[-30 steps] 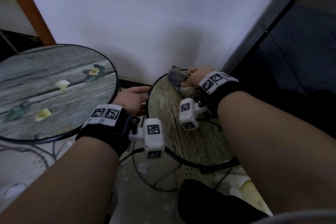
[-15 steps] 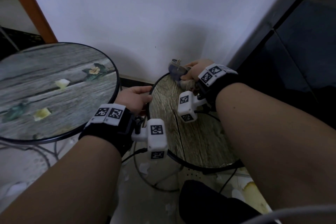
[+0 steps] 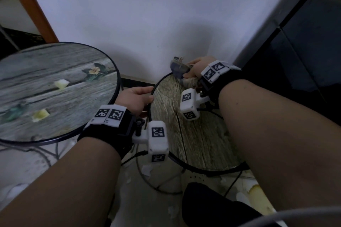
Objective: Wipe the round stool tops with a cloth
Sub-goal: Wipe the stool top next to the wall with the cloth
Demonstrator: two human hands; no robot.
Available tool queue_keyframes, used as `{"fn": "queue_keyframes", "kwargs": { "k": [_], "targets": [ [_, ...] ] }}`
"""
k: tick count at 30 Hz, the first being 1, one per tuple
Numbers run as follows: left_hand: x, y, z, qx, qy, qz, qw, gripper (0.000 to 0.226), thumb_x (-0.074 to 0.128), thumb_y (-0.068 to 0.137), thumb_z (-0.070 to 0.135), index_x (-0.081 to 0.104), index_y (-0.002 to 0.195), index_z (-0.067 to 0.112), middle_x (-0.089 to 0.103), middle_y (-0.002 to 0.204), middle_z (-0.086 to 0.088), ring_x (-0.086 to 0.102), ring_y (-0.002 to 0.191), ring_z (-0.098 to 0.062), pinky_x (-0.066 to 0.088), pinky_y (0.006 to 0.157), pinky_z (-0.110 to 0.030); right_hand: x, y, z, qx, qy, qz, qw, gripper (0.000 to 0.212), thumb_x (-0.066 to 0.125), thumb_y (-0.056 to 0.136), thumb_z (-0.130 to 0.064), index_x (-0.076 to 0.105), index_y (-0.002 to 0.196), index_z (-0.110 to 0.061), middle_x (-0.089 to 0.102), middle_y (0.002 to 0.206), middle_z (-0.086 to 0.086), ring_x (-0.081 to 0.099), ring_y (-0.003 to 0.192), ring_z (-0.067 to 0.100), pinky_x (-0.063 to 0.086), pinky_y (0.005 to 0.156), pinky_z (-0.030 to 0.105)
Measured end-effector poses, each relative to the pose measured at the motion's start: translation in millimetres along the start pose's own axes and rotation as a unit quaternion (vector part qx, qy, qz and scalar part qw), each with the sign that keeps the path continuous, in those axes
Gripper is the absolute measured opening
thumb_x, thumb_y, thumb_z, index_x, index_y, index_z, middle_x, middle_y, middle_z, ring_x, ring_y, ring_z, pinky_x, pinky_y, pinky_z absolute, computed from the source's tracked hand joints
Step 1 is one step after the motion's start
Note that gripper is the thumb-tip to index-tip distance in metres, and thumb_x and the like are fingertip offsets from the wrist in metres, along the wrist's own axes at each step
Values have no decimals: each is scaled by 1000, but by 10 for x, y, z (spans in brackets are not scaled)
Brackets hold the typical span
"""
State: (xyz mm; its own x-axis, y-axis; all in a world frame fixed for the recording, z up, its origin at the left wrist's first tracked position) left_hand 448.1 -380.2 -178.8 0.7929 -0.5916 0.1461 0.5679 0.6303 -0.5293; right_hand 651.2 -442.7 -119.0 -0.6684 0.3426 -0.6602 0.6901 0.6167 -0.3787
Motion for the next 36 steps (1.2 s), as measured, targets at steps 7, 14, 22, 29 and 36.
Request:
{"fn": "queue_keyframes", "kwargs": {
  "k": [7, 14, 22, 29, 36],
  "targets": [
    [7, -27, 3, -5, 4, 1, 1000, 26, 53, 92, 2, 63, 111, 17, 64, 77, -1, 59, 61, -14, 51, 54, -21, -63, 38, 62, 14, 15, -1, 1000, 49, 76, 76, -14, 61, 122, -19, 59, 127, 0, 56, 117, 19, 44, 54, 10],
    [23, -21, 4, -7, -3, 9, 1000, 26, 53, 92, 1, 63, 109, 18, 64, 73, 1, 59, 42, -5, 50, 46, -17, -186, 51, 168, 22, -20, 9, 1000, 50, 77, 74, -15, 61, 122, -19, 58, 129, 2, 54, 120, 21, 42, 79, 23],
    [21, -35, 23, 1, -2, 13, 1000, 26, 53, 91, -1, 63, 109, 15, 64, 71, 0, 58, 40, -4, 49, 42, -16, -126, 9, 218, 25, -13, 4, 1000, 49, 78, 73, -15, 62, 120, -19, 60, 127, 3, 56, 117, 21, 46, 86, 25],
    [28, -39, 36, 5, 1, 9, 1000, 27, 53, 90, -3, 66, 110, 11, 65, 74, -3, 60, 42, -7, 49, 42, -17, -141, -256, 96, -30, -174, 13, 984, 44, 68, 85, -27, 60, 126, -17, 60, 128, 3, 57, 115, 23, 46, 93, 28],
    [27, -49, 30, 12, 13, 16, 1000, 28, 53, 89, -3, 65, 109, 12, 64, 74, -4, 58, 52, -13, 47, 43, -17, -84, -384, 195, -13, -136, 2, 991, 45, 74, 79, -18, 64, 122, -22, 63, 104, -7, 55, 92, 10, 43, 79, 20]
  ]
}}
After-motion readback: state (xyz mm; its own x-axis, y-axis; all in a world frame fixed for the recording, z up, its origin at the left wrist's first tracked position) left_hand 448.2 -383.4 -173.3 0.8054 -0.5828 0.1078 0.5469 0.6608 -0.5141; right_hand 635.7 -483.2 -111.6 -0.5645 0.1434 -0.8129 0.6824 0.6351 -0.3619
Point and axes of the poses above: each hand's wrist, its own y-axis towards the middle knuckle, its own x-axis out of the palm, z = x × y, the point moved 6 cm from there along y, towards the middle knuckle
